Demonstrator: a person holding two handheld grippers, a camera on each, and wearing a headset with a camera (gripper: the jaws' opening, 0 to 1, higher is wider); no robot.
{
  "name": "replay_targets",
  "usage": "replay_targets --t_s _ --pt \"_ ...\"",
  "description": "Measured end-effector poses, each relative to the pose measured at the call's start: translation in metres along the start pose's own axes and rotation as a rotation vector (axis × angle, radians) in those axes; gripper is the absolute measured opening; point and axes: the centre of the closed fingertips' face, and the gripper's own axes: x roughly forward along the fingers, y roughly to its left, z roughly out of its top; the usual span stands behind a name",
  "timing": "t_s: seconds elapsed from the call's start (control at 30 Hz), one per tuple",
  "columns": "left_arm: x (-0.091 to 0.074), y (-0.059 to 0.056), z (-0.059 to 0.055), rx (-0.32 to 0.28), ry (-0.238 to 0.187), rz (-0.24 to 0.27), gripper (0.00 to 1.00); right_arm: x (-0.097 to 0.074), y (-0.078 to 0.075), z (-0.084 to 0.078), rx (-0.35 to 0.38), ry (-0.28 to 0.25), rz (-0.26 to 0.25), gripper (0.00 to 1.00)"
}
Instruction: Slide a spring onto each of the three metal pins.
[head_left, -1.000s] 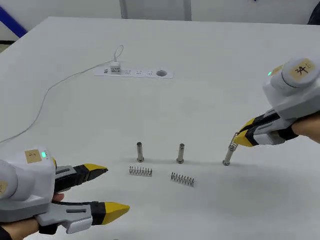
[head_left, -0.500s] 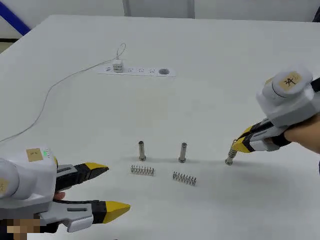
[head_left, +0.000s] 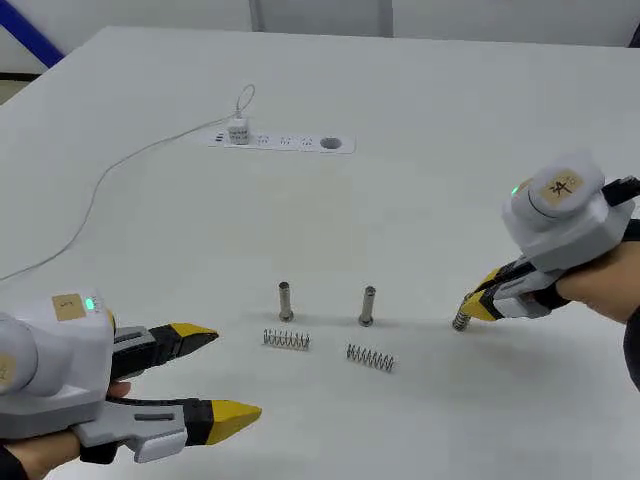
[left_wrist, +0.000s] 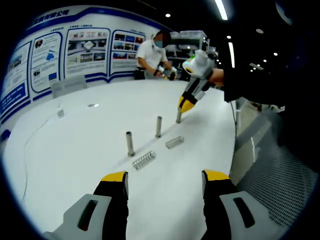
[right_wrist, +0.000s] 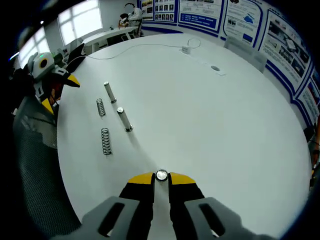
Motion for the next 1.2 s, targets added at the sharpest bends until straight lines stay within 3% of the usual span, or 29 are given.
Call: replay_targets --t_s 0.57,0.9,1.2 --pt "0.001 -0.003 0.002 0.005 -0.009 -0.016 0.61 -0.014 0.002 -0.006 0.005 -0.009 -0.032 0.14" --pt "0.002 -0.005 0.001 0.008 -0.007 -0.022 0.61 -0.016 0.025 -0.011 0.001 -0.015 -0.011 0.14" --pt "0.003 -0.005 0.0 0.011 0.0 -0.021 0.61 -0.003 0.054 0.007 -0.05 -0.031 0.058 0.14"
